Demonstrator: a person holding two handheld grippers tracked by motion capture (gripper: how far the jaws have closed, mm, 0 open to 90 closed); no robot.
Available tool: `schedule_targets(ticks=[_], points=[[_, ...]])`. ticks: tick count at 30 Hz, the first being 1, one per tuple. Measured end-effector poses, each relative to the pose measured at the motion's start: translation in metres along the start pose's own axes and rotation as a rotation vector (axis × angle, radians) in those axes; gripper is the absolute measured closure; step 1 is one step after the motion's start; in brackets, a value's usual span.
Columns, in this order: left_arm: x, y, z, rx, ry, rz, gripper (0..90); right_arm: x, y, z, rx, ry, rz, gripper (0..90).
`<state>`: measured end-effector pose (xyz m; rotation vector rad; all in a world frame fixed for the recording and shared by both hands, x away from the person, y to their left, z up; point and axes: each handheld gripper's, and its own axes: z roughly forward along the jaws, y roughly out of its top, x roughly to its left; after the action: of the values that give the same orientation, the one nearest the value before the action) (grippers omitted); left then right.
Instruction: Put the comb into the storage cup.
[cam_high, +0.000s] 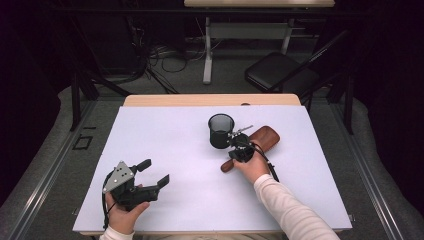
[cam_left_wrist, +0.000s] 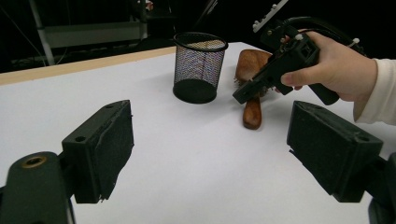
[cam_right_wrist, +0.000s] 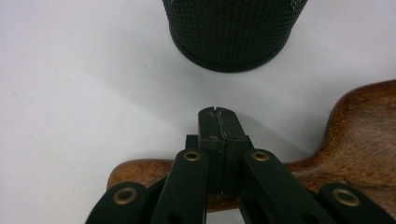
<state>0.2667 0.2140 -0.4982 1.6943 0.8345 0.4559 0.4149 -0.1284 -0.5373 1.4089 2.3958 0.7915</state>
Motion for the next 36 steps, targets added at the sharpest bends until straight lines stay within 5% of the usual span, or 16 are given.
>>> schedule_targets(ticks=[21,36], points=[[0.0,0.0,0.0,0.002,0.004,0.001,14.8,-0.006,-0.026,-0.021,0.013,0.007,-0.026,90.0],[-0.001,0.0,0.001,0.001,0.002,0.004,14.8,-0.022,-0.045,-0.039,0.007,-0.008,-0.017,90.0]])
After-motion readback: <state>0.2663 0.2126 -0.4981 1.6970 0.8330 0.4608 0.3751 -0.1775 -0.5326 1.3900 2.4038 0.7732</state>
